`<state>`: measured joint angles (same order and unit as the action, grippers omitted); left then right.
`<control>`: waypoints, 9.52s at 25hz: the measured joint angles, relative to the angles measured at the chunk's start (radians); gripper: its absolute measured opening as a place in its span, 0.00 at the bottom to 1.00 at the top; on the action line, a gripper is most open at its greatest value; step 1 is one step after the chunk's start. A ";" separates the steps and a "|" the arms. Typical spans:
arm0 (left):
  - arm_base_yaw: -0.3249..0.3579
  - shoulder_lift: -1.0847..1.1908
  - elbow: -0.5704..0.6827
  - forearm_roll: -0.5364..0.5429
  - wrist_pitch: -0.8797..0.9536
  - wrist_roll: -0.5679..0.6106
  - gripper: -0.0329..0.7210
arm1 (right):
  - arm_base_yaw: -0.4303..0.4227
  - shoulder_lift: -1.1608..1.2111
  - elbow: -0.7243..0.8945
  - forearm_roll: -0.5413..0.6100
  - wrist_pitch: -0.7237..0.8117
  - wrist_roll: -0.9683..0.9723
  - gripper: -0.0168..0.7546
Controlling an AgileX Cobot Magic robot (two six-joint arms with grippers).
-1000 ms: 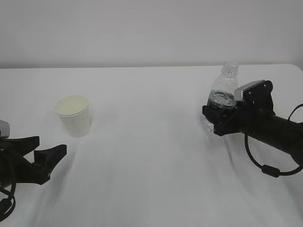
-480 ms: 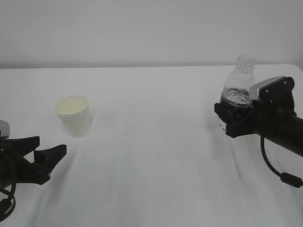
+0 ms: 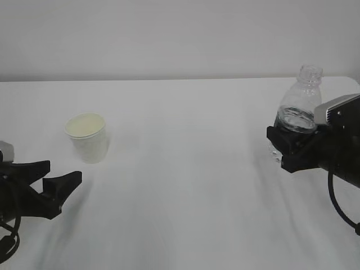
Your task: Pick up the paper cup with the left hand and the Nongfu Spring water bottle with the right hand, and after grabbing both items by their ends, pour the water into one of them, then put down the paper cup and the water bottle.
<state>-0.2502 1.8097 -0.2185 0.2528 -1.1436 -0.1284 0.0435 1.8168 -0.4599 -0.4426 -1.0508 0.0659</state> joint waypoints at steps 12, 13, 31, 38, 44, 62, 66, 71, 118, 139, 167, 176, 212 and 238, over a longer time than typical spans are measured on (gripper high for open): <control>0.000 0.125 -0.127 -0.057 -0.001 -0.010 0.96 | 0.000 -0.029 0.055 0.001 -0.015 -0.014 0.61; 0.000 0.137 -0.140 -0.057 -0.001 -0.011 0.96 | 0.000 -0.029 0.055 0.001 -0.015 -0.019 0.61; 0.000 0.287 -0.313 -0.057 -0.002 -0.016 0.96 | 0.000 -0.029 0.055 0.011 -0.019 -0.042 0.61; 0.000 0.342 -0.369 -0.057 -0.002 -0.016 0.96 | 0.000 -0.029 0.055 0.011 -0.021 -0.045 0.61; 0.000 0.378 -0.422 -0.057 -0.002 -0.016 0.95 | 0.000 -0.029 0.055 0.013 -0.021 -0.047 0.61; 0.000 0.422 -0.500 -0.066 -0.002 -0.016 0.93 | 0.000 -0.029 0.055 0.013 -0.021 -0.055 0.61; 0.000 0.422 -0.500 -0.068 -0.002 -0.016 0.86 | 0.000 -0.029 0.055 0.013 -0.021 -0.055 0.61; 0.000 0.422 -0.500 -0.068 -0.002 -0.016 0.72 | 0.000 -0.029 0.055 0.013 -0.021 -0.055 0.61; -0.219 0.340 -0.500 0.525 -0.002 -0.250 0.66 | 0.000 -0.126 0.161 0.041 -0.032 -0.053 0.61; -0.367 0.340 -0.671 0.663 0.017 -0.329 0.63 | 0.000 -0.451 0.212 0.046 0.333 -0.031 0.61; -0.483 0.340 -0.820 0.844 0.212 -0.434 0.64 | 0.000 -0.451 0.212 0.055 0.377 -0.277 0.61; -0.483 0.341 -0.820 0.867 0.212 -0.449 0.64 | 0.000 -0.451 0.212 0.083 0.381 -0.404 0.61; -0.486 0.341 -0.820 0.885 0.164 -0.449 0.64 | 0.000 -0.451 0.212 0.087 0.373 -0.869 0.61; -0.486 0.341 -0.820 0.877 0.164 -0.457 0.64 | 0.000 -0.451 0.212 0.085 0.325 -0.998 0.61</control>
<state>-0.7358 2.1512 -1.0382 1.1293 -0.9795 -0.5851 0.0435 1.3659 -0.2477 -0.3578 -0.7260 -0.9323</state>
